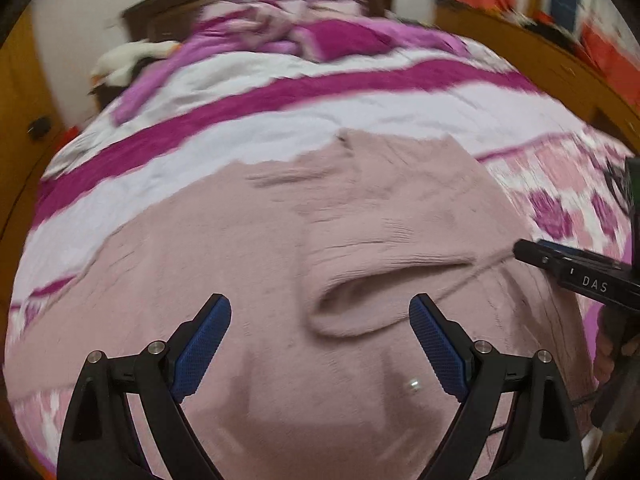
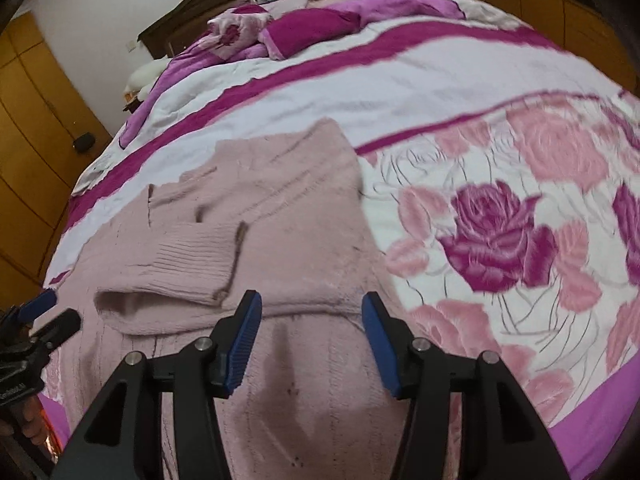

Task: Fold small clothes
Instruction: 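Move the left tool to the other sleeve cuff and close on it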

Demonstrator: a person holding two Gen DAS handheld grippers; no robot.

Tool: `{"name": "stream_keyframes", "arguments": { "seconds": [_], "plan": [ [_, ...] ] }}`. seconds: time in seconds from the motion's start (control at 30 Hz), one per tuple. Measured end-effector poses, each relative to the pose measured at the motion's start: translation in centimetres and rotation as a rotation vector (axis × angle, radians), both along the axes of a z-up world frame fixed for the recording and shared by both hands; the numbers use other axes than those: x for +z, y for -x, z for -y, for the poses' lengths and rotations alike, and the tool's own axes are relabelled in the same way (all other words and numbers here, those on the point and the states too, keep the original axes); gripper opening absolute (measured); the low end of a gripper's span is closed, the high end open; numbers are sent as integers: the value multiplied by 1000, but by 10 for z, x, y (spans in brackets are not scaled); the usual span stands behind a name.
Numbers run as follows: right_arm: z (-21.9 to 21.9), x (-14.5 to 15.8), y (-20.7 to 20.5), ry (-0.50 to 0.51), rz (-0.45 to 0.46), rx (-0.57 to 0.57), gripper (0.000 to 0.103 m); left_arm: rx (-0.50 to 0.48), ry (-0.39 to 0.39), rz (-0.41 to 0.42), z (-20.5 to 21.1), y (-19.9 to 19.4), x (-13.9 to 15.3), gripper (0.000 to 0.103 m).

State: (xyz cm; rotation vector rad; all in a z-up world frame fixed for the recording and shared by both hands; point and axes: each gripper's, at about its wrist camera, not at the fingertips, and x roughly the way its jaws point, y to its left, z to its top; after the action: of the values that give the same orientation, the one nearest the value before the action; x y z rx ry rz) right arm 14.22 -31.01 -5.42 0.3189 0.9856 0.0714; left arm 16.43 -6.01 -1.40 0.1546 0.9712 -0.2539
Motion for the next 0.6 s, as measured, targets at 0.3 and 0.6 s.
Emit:
{"name": "stream_keyframes", "arguments": {
  "seconds": [0.3,0.6],
  "plan": [
    [-1,-11,6,-20,5,18,55,-243,-163,-7,67,-15,-29,65],
    [-5,-15,7,-10,6,30,55,-290,-218,58,90,-27,-49,7]
  ]
}}
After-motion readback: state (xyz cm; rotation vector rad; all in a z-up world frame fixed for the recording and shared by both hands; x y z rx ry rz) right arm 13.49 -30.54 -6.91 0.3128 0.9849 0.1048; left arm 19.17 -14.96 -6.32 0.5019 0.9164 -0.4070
